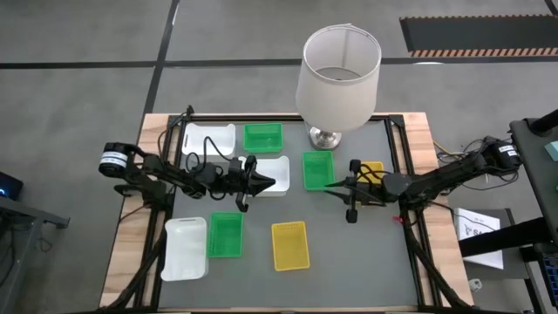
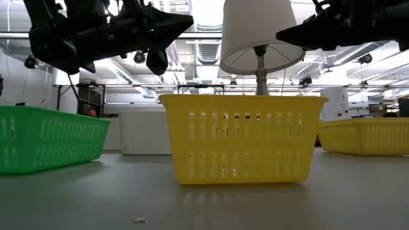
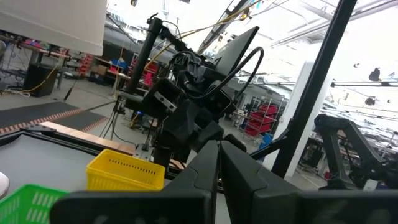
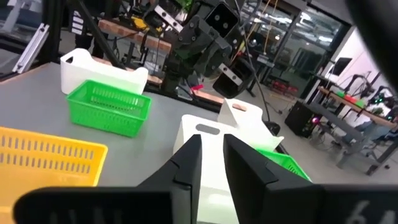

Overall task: Stack baskets by color
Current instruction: Stack the bottom green bin on the middle green bin

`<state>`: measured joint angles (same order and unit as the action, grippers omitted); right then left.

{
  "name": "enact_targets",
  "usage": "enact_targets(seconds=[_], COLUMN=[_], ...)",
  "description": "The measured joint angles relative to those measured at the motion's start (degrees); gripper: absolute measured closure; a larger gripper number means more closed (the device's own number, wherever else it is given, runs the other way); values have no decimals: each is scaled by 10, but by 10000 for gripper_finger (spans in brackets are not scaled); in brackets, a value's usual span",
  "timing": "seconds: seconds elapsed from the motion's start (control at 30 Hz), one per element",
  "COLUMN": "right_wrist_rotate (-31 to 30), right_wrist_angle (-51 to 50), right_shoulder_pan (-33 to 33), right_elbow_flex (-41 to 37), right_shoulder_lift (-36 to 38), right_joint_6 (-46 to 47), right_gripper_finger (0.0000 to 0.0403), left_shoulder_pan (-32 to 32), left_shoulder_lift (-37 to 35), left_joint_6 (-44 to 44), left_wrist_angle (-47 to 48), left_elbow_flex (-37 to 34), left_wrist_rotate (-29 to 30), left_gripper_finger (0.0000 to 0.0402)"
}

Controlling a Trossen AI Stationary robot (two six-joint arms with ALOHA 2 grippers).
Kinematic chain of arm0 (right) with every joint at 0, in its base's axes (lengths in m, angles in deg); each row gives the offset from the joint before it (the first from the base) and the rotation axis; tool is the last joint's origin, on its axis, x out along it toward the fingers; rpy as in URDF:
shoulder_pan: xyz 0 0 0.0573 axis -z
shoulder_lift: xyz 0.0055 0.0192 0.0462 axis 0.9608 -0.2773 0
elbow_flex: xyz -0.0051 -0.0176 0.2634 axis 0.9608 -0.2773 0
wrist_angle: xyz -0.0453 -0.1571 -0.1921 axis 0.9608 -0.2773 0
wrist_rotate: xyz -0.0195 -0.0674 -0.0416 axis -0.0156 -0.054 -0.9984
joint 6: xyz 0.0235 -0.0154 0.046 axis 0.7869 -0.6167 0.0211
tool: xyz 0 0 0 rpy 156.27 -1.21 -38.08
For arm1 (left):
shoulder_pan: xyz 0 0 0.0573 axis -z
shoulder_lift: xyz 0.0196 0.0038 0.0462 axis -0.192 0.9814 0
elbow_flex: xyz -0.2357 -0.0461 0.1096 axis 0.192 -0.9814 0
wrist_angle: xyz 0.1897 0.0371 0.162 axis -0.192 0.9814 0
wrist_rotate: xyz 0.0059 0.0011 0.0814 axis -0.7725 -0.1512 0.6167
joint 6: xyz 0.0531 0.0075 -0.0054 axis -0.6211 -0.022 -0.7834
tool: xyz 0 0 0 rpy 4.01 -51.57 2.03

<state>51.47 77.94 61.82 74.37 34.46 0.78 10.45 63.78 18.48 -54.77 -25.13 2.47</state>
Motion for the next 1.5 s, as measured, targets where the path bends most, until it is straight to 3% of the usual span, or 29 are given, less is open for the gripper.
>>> enact_targets(seconds=[0.47,0.8,1.2,1.37,1.5], right_wrist_rotate=[0,0,0,0,0], right_wrist_angle=[-15,-27,-26,-24,-24], right_shoulder_pan=[0,0,0,0,0], right_elbow_flex=[0,0,0,5,10], right_shoulder_lift=[0,0,0,0,0], right_joint_6=[1,1,-7,-19,-26], right_gripper_finger=[314,326,333,338,339], left_shoulder_pan=[0,1,62,91,111], left_shoulder_lift=[0,0,-1,-2,-9], left_joint_6=[-14,-10,-9,-9,-9], left_wrist_angle=[0,0,4,86,227], left_elbow_flex=[0,0,33,72,121], left_wrist_rotate=[0,0,-2,-1,3], left_gripper_finger=[400,400,400,400,400])
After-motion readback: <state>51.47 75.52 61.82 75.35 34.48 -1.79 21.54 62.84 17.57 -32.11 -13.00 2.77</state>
